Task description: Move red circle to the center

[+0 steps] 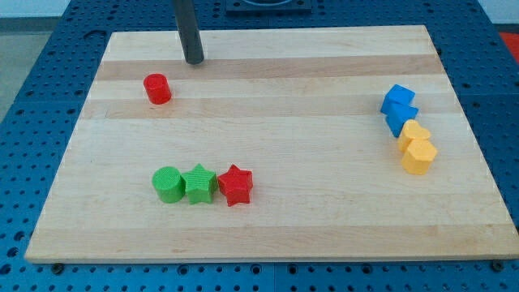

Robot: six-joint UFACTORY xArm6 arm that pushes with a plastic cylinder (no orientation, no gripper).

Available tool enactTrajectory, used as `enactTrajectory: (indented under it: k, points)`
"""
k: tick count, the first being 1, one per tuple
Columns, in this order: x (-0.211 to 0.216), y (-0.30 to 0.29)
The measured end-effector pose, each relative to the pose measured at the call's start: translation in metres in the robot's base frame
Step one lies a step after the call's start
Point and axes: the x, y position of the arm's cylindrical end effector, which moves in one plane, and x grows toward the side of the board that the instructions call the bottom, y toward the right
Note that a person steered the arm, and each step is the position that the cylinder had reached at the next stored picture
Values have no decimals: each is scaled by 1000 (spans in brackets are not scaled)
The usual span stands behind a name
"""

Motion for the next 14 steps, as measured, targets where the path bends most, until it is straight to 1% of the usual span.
enactTrajectory:
  k: [1,2,3,4,5,6,7,8,9,10,12,13,14]
  points:
    - [1,-48]
    - [2,-75]
    - [9,-114]
    - [10,-114]
    - [74,-104]
    - [82,-101]
    - [79,-91]
    - [80,-65]
    - [77,-61]
    - [103,-43]
    - [135,-6]
    - [135,-6]
    - [120,-21]
